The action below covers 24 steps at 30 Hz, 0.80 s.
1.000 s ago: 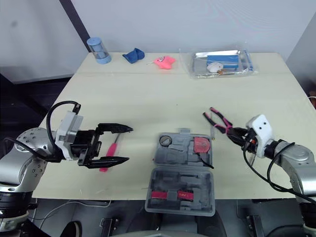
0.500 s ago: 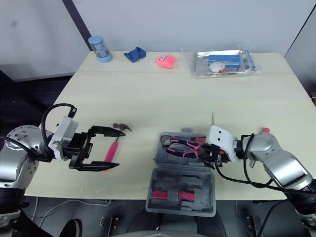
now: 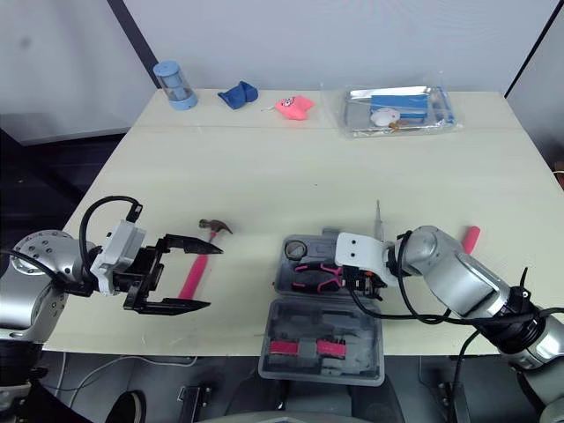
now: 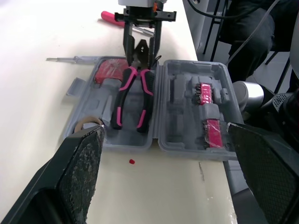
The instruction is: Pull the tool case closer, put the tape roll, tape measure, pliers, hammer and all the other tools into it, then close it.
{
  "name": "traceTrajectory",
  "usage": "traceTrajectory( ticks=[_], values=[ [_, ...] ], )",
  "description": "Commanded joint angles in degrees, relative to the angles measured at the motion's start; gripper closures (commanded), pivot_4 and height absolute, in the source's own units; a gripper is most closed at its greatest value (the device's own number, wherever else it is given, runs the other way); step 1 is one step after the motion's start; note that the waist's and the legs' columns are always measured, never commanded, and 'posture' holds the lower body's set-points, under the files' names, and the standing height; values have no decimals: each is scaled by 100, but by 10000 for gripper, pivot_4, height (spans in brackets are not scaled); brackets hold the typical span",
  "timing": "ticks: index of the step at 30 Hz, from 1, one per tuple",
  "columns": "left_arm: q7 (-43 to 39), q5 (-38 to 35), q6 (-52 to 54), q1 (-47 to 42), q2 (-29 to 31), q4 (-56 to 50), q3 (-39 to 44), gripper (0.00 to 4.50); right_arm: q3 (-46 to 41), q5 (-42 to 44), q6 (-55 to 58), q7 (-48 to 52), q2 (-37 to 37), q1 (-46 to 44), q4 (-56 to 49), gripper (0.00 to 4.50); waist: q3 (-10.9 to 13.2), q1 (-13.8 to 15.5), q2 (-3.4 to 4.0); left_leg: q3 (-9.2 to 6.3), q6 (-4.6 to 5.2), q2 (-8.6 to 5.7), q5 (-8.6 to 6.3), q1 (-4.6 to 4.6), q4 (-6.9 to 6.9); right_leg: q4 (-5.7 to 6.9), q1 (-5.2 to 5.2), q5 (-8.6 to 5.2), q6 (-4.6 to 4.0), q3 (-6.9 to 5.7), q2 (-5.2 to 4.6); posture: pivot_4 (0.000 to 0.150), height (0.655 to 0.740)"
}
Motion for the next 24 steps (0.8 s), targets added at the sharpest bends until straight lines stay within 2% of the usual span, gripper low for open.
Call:
traceTrajectory(
  ticks=[1,14,23,24],
  values=[
    [-251,-56,-153,35,95,-43,93,0,139,-189,195,-82,165,-220,-1,34888,0,-11,0,0,0,0,0,1,1,2,-1,0,0,0,0,1500,7400],
    [-203,-17,-281,147,95,35,98,0,461,-412,150,-126,655,-398,224,34888,-1,-23,-1,0,0,0,0,2,8,24,-7,-1,-1,1,1,1500,7400],
    [-205,-46,-302,220,109,54,147,0,463,-559,-101,-66,680,-326,331,34888,-1,-126,-1,-2,0,0,1,3,9,34,-9,-1,-2,0,2,1500,7400],
    [-204,-49,-297,217,110,57,148,0,451,-562,-126,-51,664,-321,330,29889,-1,-133,-1,-3,0,0,1,3,9,35,-9,-1,-3,1,1,1500,7400]
  ],
)
